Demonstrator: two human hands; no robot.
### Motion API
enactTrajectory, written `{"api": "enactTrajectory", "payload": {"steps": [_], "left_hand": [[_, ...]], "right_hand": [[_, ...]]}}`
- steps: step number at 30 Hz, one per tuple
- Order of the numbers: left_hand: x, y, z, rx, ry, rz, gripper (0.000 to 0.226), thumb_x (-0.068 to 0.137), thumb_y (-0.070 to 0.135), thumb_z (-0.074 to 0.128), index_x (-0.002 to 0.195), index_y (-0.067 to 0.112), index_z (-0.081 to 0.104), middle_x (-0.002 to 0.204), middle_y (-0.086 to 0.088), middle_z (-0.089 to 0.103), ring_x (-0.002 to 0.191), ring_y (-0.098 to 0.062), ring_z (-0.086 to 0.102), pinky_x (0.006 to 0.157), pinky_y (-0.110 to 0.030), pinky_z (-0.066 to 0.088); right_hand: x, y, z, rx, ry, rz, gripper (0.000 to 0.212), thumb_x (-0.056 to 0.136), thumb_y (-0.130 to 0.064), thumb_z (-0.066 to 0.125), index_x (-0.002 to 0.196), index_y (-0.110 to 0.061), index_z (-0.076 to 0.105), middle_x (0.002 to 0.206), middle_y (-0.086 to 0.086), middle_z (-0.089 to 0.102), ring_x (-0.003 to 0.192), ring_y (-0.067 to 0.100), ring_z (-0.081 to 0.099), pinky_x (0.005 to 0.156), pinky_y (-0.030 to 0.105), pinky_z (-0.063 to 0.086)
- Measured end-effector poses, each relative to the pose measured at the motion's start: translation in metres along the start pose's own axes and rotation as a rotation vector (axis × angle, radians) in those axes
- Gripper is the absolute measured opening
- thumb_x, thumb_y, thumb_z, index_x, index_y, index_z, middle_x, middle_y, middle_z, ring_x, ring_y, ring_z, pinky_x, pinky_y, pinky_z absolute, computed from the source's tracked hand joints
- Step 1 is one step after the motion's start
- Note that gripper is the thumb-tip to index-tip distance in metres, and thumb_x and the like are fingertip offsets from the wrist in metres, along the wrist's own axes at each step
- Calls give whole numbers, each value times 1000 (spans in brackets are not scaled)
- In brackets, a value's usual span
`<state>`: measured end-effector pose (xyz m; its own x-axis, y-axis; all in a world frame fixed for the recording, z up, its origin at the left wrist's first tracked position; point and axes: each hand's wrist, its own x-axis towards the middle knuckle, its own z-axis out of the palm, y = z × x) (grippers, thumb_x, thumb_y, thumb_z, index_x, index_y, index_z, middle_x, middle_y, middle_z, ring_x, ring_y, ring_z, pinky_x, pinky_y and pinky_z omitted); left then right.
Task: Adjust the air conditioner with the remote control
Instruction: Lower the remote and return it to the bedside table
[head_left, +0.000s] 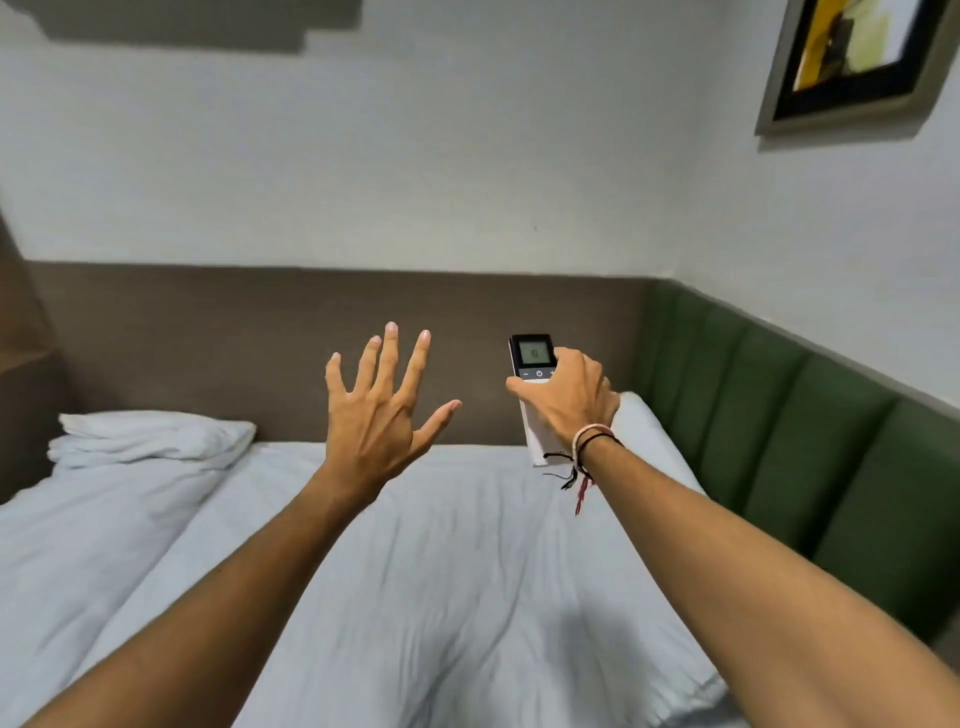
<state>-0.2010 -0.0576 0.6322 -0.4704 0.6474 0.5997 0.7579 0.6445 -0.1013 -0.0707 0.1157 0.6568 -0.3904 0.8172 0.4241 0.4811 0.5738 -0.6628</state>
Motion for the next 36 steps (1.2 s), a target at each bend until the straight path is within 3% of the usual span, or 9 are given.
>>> {"api": "enactTrajectory", "payload": {"steps": [5,12,20,24,26,31,36], "left_hand": [[-33,60,76,-74,-79,54,87,95,76,16,164,24,20,171,-18,22,153,-36,35,116,-65,32],[-121,142,206,-152,-161,88,84,99,74,15,165,23,13,173,-18,10,160,-33,14,122,-66,22],[-265,199,336,-173,-362,150,83,101,73,20,166,23,9,172,-20,11,160,-33,13,121,-71,19],[-323,208,382,-179,-460,162,85,100,75,16,165,23,4,172,-23,8,160,-38,9,122,-73,14],[-348,211,401,-184,-501,177,86,99,76,15,165,23,2,172,-24,8,160,-39,8,121,-74,14],[-400,215,431,-200,-516,147,84,100,74,23,165,24,7,172,-21,14,160,-35,13,122,-71,17],[-437,222,447,-193,-538,163,79,102,69,28,165,24,15,170,-21,21,158,-35,20,121,-72,20]], "right_hand": [[-18,101,24,-133,-78,83,50,67,-54,71,103,-20,66,104,4,68,94,30,64,72,33,39],[-84,254,79,-246,-214,251,63,67,-50,74,119,-18,57,110,5,68,101,35,64,75,37,38],[-217,421,154,-366,-392,443,59,68,-55,75,109,-15,61,111,7,70,104,36,65,80,41,49],[-289,478,184,-391,-450,495,54,69,-52,76,104,-13,61,103,9,70,95,36,67,70,37,47],[-321,506,198,-372,-512,540,54,70,-49,77,106,-12,60,107,11,68,98,36,66,75,41,53],[-375,558,223,-424,-603,686,63,71,-52,80,116,-9,64,122,13,62,108,38,63,82,42,51],[-406,592,236,-483,-678,704,68,74,-50,80,125,-9,60,133,16,56,116,39,61,90,45,55]]}}
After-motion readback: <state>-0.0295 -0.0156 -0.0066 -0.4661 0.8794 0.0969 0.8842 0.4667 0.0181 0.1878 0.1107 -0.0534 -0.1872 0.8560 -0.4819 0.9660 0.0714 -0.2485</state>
